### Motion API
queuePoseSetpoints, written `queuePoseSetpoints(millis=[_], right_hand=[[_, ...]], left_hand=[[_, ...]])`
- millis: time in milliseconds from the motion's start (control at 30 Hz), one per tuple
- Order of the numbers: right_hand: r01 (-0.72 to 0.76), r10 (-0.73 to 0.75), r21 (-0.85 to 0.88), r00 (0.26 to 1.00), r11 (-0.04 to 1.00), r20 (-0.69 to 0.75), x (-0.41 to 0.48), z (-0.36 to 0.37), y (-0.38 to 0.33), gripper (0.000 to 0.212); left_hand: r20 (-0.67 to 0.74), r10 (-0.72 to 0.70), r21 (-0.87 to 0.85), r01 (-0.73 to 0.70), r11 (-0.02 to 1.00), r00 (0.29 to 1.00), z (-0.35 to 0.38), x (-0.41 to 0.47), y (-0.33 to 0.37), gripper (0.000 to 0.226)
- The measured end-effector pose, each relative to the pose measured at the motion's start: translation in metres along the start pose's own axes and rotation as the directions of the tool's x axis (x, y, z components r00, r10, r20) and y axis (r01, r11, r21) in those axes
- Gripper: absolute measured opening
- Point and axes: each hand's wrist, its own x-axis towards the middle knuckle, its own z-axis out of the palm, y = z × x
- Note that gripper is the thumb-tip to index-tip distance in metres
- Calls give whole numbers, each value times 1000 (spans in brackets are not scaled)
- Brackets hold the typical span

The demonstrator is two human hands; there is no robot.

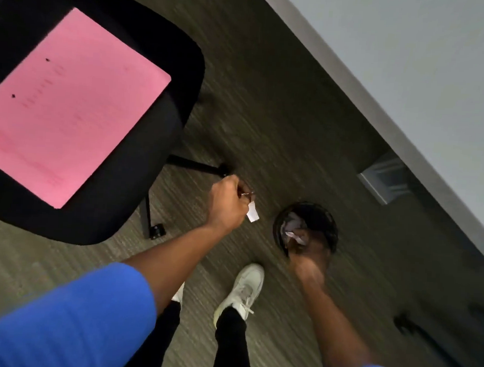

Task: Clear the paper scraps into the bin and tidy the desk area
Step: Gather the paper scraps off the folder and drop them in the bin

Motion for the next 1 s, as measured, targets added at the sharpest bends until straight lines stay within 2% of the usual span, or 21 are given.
queuePoseSetpoints(millis=[100,200,267,333,400,500,600,700,867,1000], right_hand=[[-22,21,-39,999,999,-33,6,-13,35,18],[-16,12,-103,999,995,-31,14,-24,60,25],[2,-5,-87,999,996,-38,19,-30,75,23],[24,-28,-83,998,996,-55,23,-35,86,18],[26,-35,-106,996,994,-82,28,-38,92,15],[23,-34,-94,993,995,-110,39,-42,102,13],[-14,10,-89,999,996,-46,50,-45,112,30],[13,-15,-94,1000,996,-26,56,-46,117,48],[31,-31,-88,999,996,-9,51,-46,120,47],[48,-45,-94,998,994,33,42,-42,111,46]], left_hand=[[59,-83,28,82,996,995,41,-15,7,9],[118,-158,-37,164,986,980,82,-25,15,9],[163,-173,-39,182,983,971,110,-27,18,19],[185,-198,8,200,980,963,135,-30,23,15],[167,-198,88,186,979,966,161,-32,21,22],[156,-189,91,176,980,970,188,-35,20,24],[166,-161,93,147,985,973,204,-35,19,23],[196,-129,39,123,992,972,211,-32,18,32],[255,-140,130,110,985,957,201,-27,9,41],[339,-227,80,213,974,913,185,-26,-3,22]])
